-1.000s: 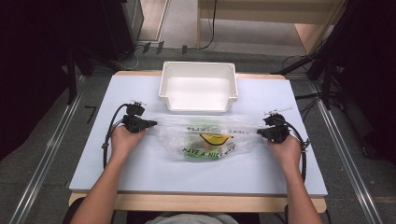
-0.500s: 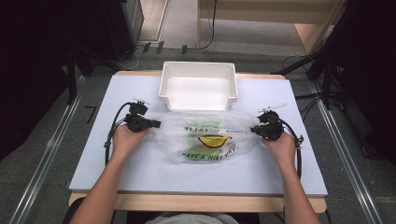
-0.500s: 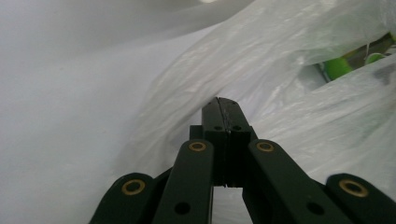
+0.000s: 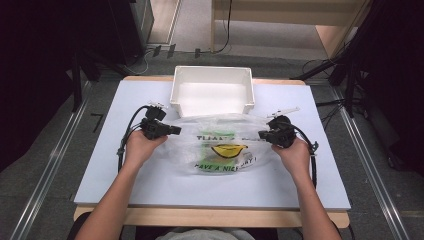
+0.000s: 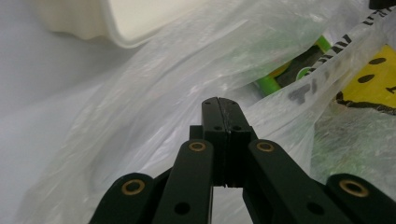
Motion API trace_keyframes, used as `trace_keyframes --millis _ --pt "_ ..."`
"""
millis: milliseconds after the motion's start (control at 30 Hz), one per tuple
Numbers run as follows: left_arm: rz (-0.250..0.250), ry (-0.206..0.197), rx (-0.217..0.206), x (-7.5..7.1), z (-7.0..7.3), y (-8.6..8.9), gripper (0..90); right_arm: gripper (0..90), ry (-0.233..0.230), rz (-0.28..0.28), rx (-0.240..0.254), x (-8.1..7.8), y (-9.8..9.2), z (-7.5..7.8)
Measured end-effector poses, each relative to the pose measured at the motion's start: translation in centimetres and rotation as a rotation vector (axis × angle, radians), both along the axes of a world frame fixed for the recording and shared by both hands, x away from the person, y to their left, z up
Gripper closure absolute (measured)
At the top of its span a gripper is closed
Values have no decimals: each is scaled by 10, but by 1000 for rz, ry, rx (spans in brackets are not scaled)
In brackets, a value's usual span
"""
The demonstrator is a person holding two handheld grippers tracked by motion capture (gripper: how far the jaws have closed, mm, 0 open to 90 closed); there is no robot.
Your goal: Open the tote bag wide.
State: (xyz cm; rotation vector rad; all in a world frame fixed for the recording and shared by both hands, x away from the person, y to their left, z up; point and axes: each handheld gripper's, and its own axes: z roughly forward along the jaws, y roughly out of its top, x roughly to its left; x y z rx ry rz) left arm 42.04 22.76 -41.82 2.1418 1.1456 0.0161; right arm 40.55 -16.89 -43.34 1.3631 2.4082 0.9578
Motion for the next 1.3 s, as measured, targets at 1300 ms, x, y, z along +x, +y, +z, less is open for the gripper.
trace_keyframes --millis 1300 --pt "-49 26 67 17 -31 -50 900 900 112 132 -10 19 56 -22"
